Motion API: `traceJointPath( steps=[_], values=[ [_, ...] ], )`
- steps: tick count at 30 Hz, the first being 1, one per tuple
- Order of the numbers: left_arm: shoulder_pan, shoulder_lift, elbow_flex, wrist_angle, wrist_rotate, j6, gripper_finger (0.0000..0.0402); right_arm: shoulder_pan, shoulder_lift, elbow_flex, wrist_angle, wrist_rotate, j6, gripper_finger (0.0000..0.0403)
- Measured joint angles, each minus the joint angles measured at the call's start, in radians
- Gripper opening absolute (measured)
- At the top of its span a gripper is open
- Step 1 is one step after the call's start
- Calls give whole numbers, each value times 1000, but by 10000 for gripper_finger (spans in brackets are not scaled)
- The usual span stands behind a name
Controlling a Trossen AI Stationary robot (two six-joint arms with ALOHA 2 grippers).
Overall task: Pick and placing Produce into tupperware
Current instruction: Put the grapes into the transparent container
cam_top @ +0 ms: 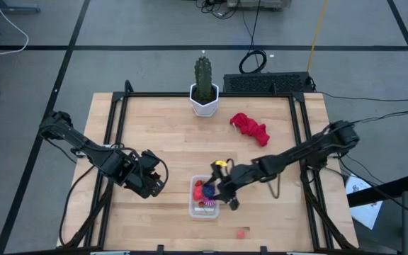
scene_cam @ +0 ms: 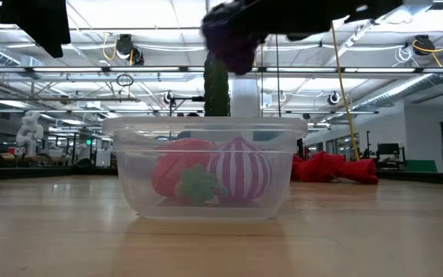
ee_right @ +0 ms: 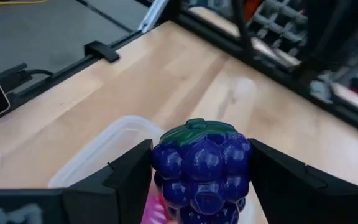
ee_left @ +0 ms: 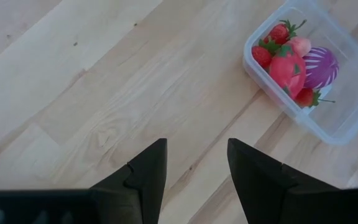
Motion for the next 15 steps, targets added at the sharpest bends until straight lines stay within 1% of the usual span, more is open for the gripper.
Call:
traceJointPath(
  steps=[5,9,11,15],
  values=[
    [0,0,0,1,60,-1,175,-3,106,74,-6,-15,9,237],
    [0,0,0,2,79,-2,175,-1,141,86,-2,-45,58,237],
    [0,0,0,2,80,-2,175,-1,156,85,-26,-52,68,236],
    [0,0,0,2,92,-2,175,-1,159,85,-20,-64,75,235]
  ],
)
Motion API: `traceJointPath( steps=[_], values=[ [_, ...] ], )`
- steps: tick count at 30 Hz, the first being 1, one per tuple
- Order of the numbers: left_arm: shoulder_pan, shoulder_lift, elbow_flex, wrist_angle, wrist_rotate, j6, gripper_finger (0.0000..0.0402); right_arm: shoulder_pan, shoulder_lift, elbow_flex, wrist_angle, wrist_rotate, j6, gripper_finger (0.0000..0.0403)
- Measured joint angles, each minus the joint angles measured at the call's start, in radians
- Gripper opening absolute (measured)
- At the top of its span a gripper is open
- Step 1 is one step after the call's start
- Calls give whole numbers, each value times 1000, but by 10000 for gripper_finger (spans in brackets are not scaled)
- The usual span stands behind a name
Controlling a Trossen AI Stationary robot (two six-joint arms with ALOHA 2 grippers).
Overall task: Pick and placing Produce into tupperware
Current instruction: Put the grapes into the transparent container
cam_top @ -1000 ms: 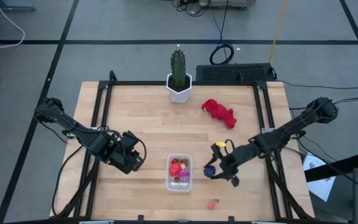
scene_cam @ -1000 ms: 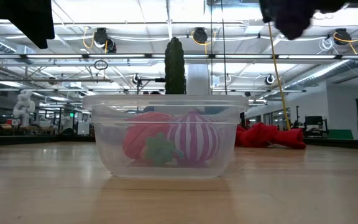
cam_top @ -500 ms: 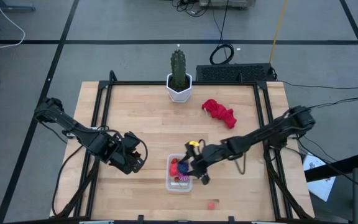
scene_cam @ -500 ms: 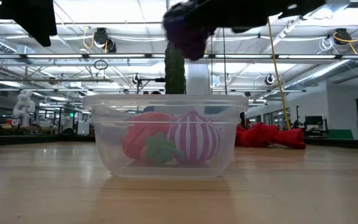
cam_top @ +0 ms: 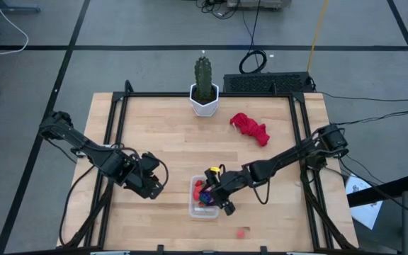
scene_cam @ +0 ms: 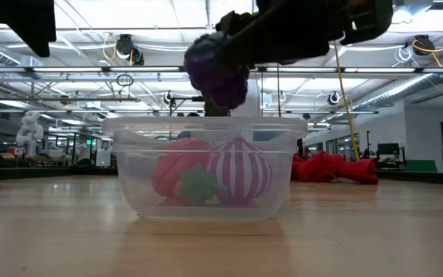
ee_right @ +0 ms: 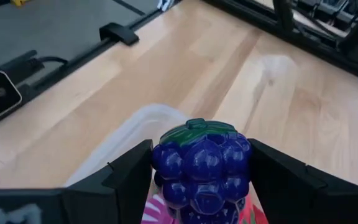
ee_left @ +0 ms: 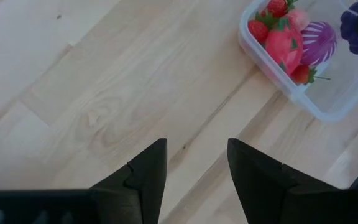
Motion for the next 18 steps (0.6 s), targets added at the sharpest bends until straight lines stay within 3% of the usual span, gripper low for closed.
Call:
traceJointPath(
  steps=[18],
  values=[
    [0,0,0,0,6,0,175,-38,3,-1,-64,-2,31,242]
  ],
)
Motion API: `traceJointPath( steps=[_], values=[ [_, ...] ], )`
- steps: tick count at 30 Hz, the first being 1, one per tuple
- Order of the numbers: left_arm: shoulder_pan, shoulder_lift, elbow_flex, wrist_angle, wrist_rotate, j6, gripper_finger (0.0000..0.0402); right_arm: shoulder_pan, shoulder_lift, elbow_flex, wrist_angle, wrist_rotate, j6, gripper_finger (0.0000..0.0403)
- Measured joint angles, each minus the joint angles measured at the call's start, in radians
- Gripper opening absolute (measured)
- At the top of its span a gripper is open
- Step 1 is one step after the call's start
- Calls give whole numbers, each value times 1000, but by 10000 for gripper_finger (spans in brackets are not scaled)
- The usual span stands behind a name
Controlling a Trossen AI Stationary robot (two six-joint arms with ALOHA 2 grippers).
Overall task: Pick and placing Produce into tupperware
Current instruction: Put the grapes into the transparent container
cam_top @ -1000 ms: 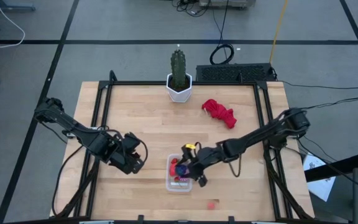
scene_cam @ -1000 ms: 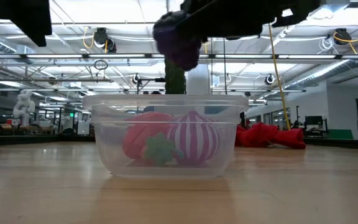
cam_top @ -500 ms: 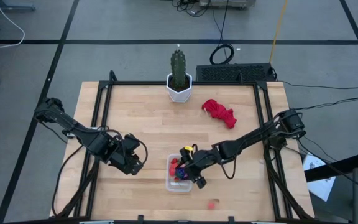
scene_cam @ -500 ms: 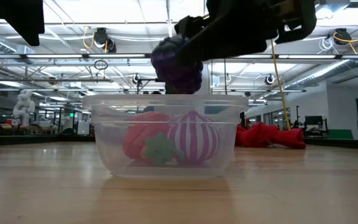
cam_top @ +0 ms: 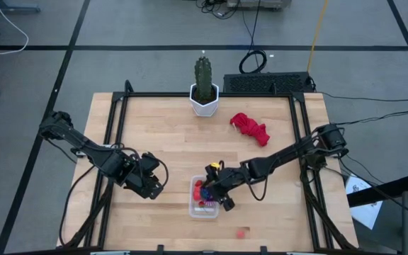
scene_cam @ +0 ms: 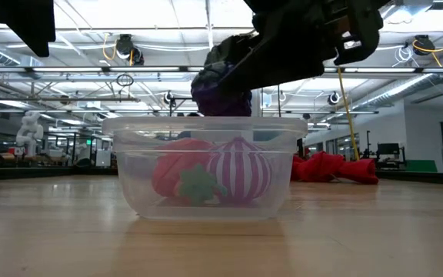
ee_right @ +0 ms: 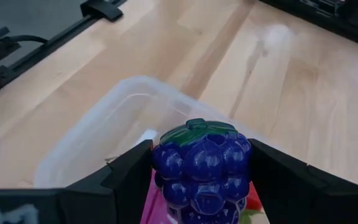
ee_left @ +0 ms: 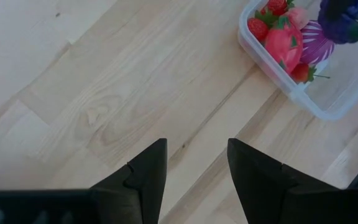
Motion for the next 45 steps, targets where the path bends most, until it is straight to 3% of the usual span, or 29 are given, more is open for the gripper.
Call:
traceJointPath(
  steps=[39,45],
  values=[
    [0,0,0,47,0,81,175,0,32,-55,61,-1,-89,242],
    [0,0,0,47,-1,81,175,0,32,-55,86,0,-113,262]
  ],
)
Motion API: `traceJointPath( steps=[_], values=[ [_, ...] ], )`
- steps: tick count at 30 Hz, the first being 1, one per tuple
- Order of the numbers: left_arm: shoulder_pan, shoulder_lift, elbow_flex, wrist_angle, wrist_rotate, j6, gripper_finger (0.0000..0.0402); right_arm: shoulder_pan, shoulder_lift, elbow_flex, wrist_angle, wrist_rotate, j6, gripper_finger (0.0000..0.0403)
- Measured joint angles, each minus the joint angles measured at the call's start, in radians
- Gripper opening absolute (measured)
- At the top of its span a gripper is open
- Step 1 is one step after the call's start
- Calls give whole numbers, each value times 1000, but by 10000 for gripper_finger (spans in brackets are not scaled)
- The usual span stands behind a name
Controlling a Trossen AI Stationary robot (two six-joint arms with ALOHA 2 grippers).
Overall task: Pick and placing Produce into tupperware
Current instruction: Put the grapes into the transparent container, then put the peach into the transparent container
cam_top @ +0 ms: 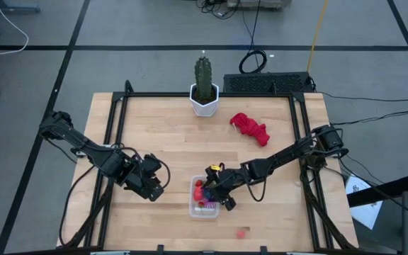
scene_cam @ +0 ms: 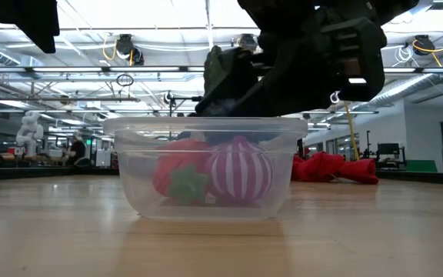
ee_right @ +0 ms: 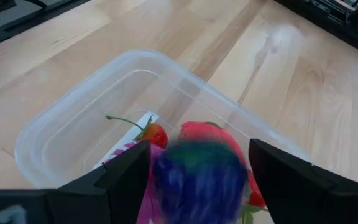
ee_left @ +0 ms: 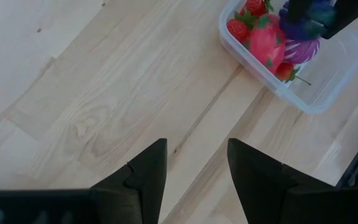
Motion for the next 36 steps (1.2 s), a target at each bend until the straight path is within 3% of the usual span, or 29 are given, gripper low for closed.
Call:
traceJointPath(
  steps=[9,17,27,36],
  values=[
    [0,0,0,-1,-5,20,175,0,0,0,31,2,-4,306],
    [0,0,0,-10,-6,24,175,23,-86,11,81,4,-63,311],
    [-2,0,0,-13,-6,26,175,162,-376,12,-245,7,96,311],
    [-2,0,0,-12,-14,25,175,392,-376,12,-417,7,280,311]
  ],
)
